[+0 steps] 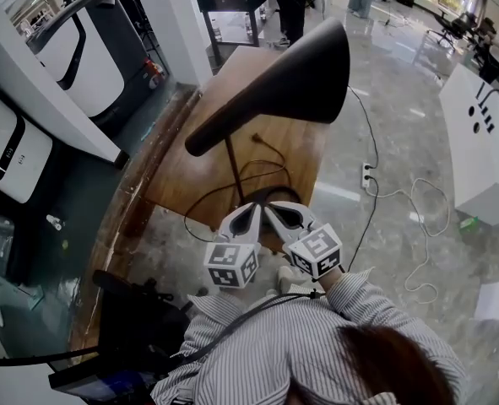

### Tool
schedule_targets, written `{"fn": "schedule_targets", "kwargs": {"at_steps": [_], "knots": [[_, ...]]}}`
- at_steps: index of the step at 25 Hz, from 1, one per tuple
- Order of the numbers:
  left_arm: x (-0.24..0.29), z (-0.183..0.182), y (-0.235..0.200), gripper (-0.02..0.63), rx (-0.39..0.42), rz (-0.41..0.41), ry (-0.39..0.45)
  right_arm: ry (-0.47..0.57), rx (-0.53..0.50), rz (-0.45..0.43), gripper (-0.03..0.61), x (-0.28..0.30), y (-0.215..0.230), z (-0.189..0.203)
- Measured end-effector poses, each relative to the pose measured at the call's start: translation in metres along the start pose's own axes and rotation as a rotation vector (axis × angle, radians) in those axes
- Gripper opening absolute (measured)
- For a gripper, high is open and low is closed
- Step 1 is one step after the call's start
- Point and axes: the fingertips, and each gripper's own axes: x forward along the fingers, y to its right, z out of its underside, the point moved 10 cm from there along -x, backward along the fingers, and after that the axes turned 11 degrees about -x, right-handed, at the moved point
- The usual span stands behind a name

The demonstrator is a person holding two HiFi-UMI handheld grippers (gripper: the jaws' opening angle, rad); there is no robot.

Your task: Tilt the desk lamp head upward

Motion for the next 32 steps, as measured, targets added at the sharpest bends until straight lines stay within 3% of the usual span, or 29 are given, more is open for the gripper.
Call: {"fn": "schedule_targets", "kwargs": {"at_steps": [19, 32], "knots": [[0.0002, 0.0029, 0.006, 0.006, -0.023, 0.022, -0.026, -0.034, 0.006, -0.009, 0.002, -0.0078, 0.0038, -0.0039], [0.0029, 0.0043, 0.003, 0.006, 0.022, 0.03, -0.036, -0.042, 0.014, -0.01, 0.003, -0.004, 0.0036, 0.0011]]}}
